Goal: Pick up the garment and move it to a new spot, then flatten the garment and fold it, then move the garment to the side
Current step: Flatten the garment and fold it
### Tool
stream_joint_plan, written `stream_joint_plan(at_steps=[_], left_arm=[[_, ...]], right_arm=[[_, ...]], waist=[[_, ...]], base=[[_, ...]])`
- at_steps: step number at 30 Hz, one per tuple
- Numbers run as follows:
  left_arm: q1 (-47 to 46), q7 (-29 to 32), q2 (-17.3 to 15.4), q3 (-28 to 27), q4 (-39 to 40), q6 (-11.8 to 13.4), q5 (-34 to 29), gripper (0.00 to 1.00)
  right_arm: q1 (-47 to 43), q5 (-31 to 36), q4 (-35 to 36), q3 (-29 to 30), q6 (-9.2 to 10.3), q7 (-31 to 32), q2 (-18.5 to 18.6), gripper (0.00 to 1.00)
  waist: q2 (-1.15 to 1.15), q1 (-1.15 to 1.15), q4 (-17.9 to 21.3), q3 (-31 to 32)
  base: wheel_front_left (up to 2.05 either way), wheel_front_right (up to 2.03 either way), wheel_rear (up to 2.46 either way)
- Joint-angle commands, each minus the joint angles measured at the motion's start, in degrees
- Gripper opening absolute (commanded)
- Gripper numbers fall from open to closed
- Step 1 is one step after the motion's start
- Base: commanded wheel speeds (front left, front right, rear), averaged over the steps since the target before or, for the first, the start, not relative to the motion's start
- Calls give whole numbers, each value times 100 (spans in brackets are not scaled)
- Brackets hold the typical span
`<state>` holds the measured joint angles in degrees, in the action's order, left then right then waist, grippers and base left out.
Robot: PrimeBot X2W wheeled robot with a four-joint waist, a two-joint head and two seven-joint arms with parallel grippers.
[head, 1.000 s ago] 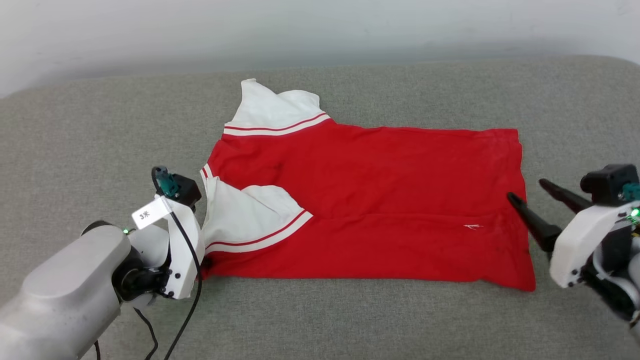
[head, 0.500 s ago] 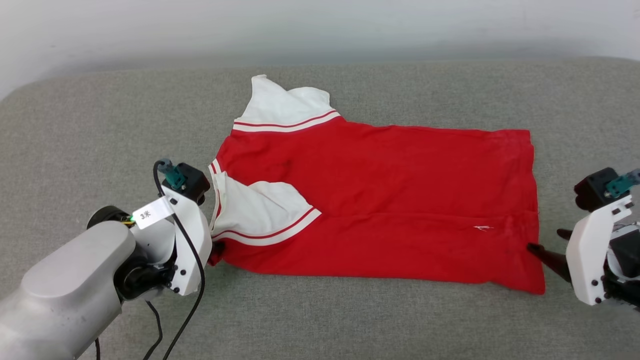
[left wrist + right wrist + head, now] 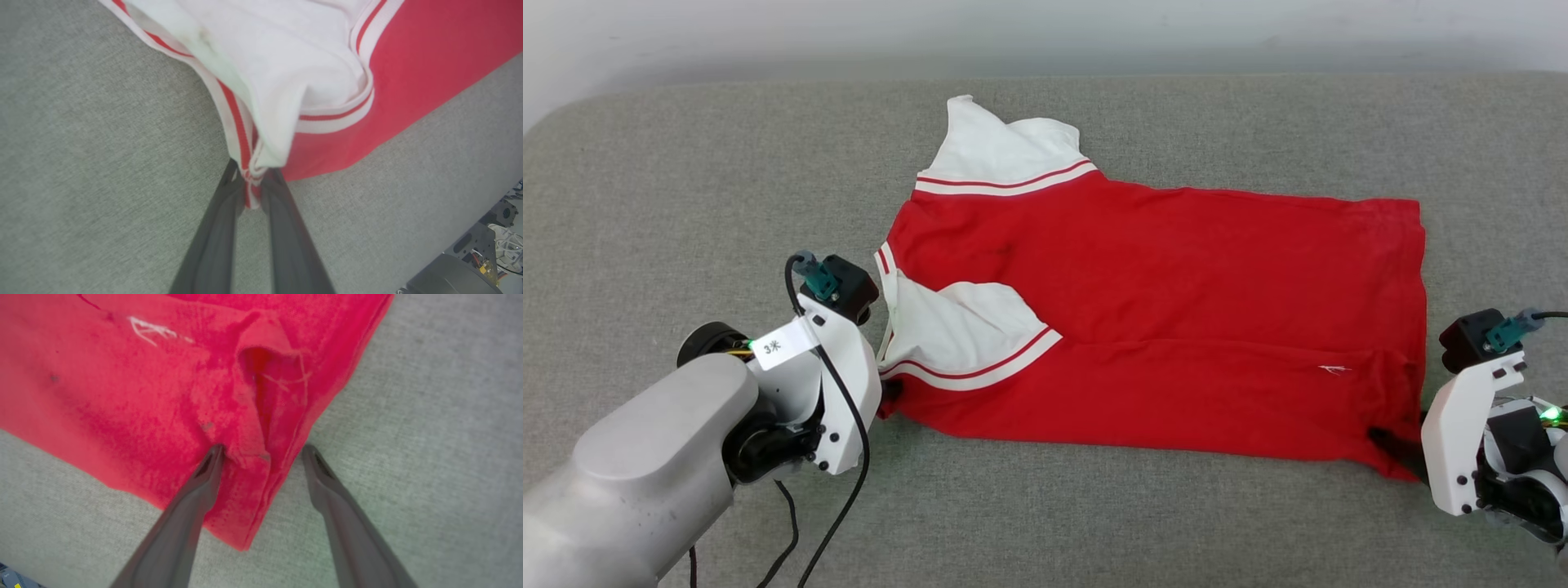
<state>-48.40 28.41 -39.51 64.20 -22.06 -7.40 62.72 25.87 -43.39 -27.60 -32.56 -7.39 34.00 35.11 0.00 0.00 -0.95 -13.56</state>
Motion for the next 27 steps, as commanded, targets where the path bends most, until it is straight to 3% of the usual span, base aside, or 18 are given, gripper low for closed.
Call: stream_joint_plan(at_steps=[1, 2, 3, 14, 27], left_arm=[[24, -49, 5, 15, -16, -5, 12, 0], [53, -71, -5, 26, -33, -5, 22, 0], [84, -93, -14, 33, -48, -5, 39, 0], [489, -336, -303, 76, 150, -5, 265, 0], [1207, -441, -867, 117, 1087, 241, 553, 0]], right_arm=[[-278, -35, -188, -298, -17, -58, -370, 89], [-247, -44, -205, -296, -17, -157, -363, 38], [-206, -48, -212, -289, -17, -257, -337, 0], [-149, -207, 240, -162, -7, -1080, 208, 0], [-939, -423, 1223, 228, -7, -964, 703, 0]], waist=[[0, 0, 0, 11], [0, 0, 7, 30], [0, 0, 15, 55], [0, 0, 63, 564], [0, 0, 19, 945]], base=[[0, 0, 0], [0, 0, 0], [0, 0, 0], [0, 0, 0], [0, 0, 0]])
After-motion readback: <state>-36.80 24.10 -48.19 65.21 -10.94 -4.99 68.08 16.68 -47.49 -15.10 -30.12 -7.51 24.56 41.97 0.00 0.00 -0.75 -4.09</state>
